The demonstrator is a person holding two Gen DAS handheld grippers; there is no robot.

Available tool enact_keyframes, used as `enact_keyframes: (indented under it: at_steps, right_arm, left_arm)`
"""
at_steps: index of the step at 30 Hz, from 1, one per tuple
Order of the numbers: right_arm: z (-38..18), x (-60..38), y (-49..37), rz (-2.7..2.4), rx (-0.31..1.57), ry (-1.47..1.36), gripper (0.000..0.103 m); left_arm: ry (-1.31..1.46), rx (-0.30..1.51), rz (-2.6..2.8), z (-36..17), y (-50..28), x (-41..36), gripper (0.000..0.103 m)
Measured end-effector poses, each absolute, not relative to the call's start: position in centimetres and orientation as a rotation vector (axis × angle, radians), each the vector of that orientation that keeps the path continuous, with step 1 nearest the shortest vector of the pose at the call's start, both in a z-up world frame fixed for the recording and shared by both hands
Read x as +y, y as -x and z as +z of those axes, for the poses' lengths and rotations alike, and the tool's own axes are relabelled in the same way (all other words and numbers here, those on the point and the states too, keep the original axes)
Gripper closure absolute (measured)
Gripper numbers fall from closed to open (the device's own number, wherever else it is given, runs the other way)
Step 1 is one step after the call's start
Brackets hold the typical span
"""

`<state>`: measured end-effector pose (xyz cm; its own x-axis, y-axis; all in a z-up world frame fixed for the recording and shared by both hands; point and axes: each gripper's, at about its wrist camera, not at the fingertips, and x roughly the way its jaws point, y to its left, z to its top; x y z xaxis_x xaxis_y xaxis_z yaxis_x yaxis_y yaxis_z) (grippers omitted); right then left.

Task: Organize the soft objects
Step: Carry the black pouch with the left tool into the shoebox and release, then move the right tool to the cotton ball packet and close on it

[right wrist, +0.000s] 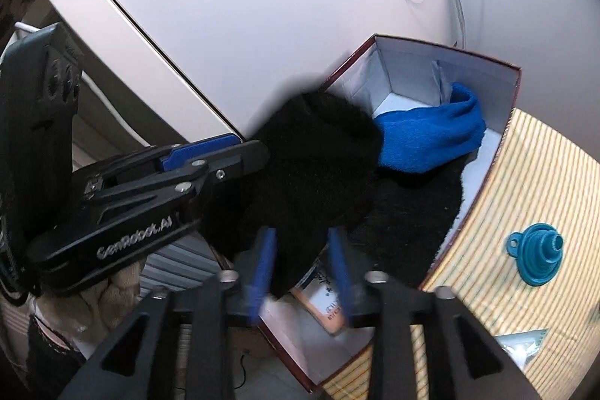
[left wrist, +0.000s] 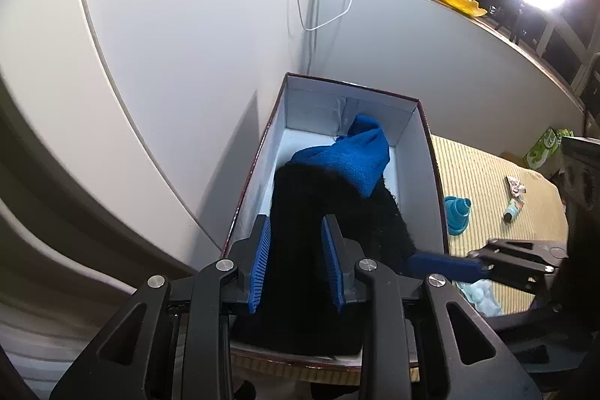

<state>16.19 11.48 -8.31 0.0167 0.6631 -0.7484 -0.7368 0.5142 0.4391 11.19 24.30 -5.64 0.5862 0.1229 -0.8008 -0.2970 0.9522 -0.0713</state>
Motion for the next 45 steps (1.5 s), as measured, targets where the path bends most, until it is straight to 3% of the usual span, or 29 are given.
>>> enact_keyframes:
  at_steps: [17, 24, 31, 32, 34, 35, 45]
  right_arm:
    - [-5.5, 4.4, -16.4, 1.073, 1.009, 0.009, 0.05]
    - [-5.1, -3.7, -17.0, 0.966, 0.942, -0.003, 0.04]
    - [-5.5, -11.7, -16.7, 0.823, 0.881, -0.022, 0.037]
    - [-5.7, -12.6, -16.6, 0.806, 0.879, -0.022, 0.037]
    - [-6.0, -14.7, -16.4, 0.767, 0.872, -0.022, 0.037]
    - [-6.2, -15.6, -16.3, 0.749, 0.872, -0.017, 0.037]
    - [-8.4, -18.9, -16.1, 0.686, 0.911, 0.101, 0.037]
  left_arm:
    - [0.185, 0.842, 0.21, -4.5, -9.7, 20.8, 0.076]
    - [0.203, 0.786, 0.144, -4.1, -7.6, 18.0, 0.076]
    - [0.26, 0.768, 0.055, -5.2, -5.7, 13.9, 0.075]
    - [0.265, 0.77, 0.041, -5.5, -5.4, 13.1, 0.074]
    - [0.259, 0.769, 0.028, -6.1, -5.0, 11.5, 0.059]
    - [0.256, 0.771, 0.02, -6.4, -4.9, 10.6, 0.057]
    - [0.27, 0.83, -0.063, -9.4, -4.9, 3.6, 0.046]
